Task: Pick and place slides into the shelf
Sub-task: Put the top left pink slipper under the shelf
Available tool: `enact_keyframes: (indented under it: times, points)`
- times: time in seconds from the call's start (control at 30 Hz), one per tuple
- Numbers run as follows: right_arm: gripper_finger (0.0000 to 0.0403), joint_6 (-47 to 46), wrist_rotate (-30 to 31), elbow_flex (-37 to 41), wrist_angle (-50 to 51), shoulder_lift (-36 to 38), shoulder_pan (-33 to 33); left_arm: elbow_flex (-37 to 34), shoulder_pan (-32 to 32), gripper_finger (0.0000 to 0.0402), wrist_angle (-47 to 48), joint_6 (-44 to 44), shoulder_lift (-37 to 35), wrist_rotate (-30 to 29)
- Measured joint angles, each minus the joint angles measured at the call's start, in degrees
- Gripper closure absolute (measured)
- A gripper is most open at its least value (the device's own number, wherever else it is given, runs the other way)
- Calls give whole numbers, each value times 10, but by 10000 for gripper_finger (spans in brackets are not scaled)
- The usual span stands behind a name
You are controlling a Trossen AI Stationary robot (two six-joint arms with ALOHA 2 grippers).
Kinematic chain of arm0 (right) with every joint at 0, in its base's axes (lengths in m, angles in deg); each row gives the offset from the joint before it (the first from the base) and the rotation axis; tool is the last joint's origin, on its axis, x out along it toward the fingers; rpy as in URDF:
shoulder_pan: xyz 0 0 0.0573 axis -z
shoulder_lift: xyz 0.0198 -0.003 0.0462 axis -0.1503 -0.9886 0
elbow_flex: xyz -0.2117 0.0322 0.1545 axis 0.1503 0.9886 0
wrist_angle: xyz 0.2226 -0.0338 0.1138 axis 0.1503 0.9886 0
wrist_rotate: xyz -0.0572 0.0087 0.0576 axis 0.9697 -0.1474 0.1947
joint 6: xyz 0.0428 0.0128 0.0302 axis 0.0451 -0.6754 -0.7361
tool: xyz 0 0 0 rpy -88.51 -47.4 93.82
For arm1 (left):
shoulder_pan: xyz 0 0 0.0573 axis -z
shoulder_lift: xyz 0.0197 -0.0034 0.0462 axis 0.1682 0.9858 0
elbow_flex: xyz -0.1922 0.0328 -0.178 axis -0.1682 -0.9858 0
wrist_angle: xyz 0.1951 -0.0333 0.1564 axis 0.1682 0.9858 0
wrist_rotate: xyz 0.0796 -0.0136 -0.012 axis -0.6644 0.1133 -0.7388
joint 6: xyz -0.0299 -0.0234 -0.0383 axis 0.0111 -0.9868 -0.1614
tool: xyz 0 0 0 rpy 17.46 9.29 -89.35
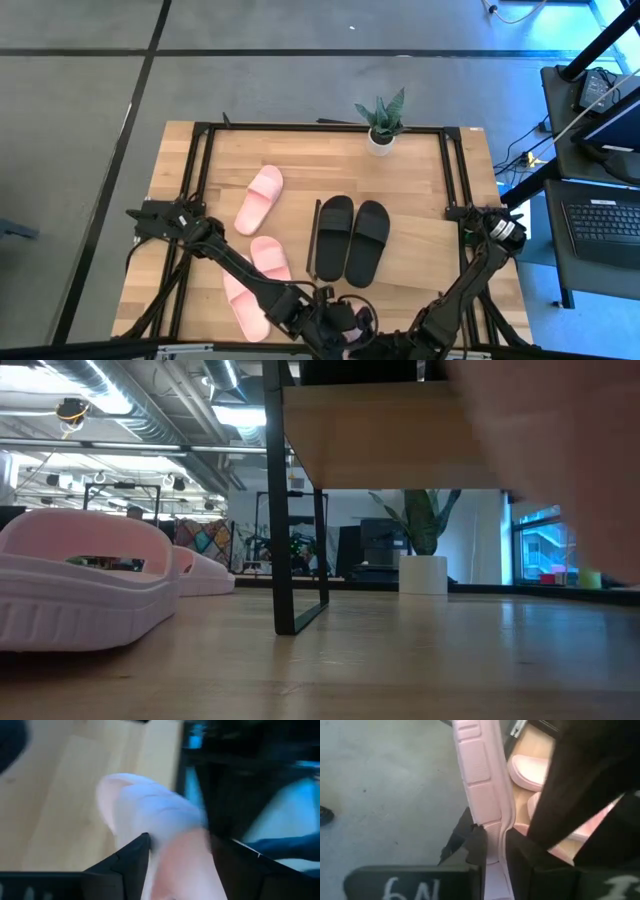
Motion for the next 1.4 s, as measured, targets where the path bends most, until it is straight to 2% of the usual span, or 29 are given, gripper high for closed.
enact_keyframes:
  times: [0.2,0.3,0.5,0.63,0.83,0.93,1.13,1.4]
  points:
    - [350,22,30,-20,18,1,-18,9,20,198,-3,-4,-39,11]
    - [350,39,69,-46,53,3,-25,9,30,197,-1,-3,-64,-23]
    - [350,103,183,-67,78,3,-35,8,55,197,0,52,-111,-152]
    - [348,138,232,-67,78,2,-37,8,67,197,0,106,-118,-179]
    - [348,153,223,-40,37,-2,-36,8,71,197,5,136,-112,-200]
    - [349,166,198,-17,-35,-2,-36,8,67,197,22,134,-111,-202]
    - [349,228,196,34,-150,-2,-29,8,61,197,31,132,-111,-203]
    - [349,256,202,86,-171,-2,-26,7,59,197,32,132,-111,-203]
